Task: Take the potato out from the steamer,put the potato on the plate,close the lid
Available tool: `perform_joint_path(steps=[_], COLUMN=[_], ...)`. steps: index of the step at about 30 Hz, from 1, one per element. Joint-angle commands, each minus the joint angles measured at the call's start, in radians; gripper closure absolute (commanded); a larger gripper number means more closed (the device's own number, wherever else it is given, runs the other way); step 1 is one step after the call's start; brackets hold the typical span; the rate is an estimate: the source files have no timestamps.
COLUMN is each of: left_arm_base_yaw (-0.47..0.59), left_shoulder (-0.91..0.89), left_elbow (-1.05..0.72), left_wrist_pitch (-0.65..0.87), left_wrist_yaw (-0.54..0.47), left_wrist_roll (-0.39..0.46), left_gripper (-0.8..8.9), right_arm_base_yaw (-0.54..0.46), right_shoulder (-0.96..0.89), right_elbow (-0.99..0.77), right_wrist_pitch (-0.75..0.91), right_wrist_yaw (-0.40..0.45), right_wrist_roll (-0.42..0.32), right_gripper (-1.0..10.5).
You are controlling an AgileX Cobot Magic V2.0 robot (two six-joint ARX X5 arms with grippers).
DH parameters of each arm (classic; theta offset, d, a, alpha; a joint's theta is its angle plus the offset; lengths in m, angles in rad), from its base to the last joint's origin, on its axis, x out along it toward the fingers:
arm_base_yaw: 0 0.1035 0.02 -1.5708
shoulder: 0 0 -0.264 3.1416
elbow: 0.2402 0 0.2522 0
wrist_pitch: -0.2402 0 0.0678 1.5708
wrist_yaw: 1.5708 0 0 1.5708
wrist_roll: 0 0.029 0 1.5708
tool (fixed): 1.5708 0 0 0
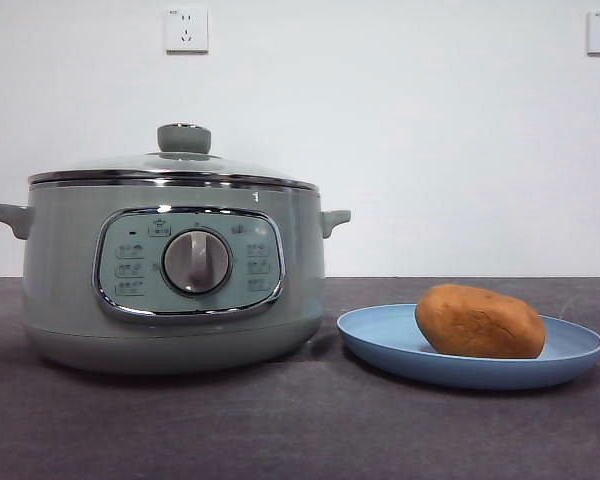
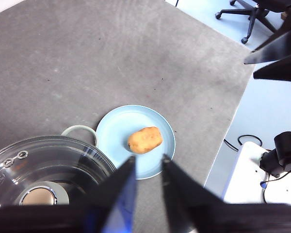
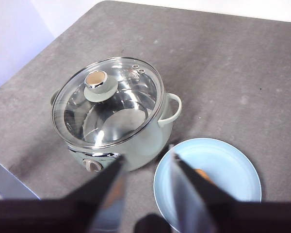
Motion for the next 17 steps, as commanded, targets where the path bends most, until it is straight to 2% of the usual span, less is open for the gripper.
perform_joint_path(steps=[1, 17], left_arm_base_yaw=[-0.003, -0.002], left_shoulder=[0.003, 0.003], left_elbow=[-0.004, -0.004], left_wrist_pitch=[-0.056, -0.056], left_wrist_yaw=[0.0, 0.0], left_wrist_roll=[0.011, 0.012], left_gripper=[8.17, 8.17], right_arm_base_yaw=[0.001, 0.001], right_shoulder=[-0.001, -0.001], right_elbow=[0.003, 0.003], right_wrist_pitch=[-0.002, -0.002], right_wrist_yaw=[0.004, 0.003], right_wrist_roll=[-0.007, -0.007], right_gripper=[9.6, 9.5])
